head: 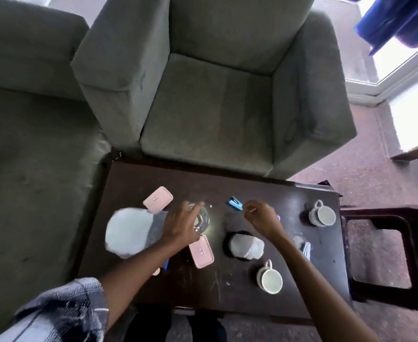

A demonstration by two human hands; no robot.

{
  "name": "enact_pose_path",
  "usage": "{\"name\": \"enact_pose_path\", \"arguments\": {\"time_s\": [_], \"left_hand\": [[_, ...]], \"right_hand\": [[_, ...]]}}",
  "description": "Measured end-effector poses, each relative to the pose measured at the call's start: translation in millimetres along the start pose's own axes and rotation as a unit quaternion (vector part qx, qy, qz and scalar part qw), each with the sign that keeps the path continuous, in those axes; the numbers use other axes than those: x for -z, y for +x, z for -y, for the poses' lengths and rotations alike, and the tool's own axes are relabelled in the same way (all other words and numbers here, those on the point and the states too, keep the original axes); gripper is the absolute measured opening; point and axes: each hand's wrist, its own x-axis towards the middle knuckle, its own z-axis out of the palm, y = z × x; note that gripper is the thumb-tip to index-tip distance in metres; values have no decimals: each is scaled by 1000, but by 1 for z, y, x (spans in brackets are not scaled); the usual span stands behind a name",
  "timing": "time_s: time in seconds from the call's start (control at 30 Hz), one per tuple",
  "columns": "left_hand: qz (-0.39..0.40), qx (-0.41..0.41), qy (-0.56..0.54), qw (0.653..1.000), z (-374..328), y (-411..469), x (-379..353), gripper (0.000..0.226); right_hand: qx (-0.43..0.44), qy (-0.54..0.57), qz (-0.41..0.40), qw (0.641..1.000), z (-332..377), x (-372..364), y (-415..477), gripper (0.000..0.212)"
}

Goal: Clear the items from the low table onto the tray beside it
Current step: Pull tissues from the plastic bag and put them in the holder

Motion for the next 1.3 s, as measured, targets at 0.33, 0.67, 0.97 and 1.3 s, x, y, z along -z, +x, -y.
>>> {"name": "enact_pose_path", "arguments": {"time_s": [0.33,0.67,0.97,1.3], "left_hand": [[-5,43,15,999,-15,104,-19,88],[21,52,0,998,-23,129,-31,92],[23,43,2,999,-29,129,-40,91],[16,52,-120,991,-22,126,-45,118]], "right_hand": [[87,-231,130,960,-36,-57,106,52],[109,-282,126,945,-76,-76,114,34],[48,-151,92,983,-125,-60,69,53],[-304,460,-53,832,-153,-99,-44,23]]}}
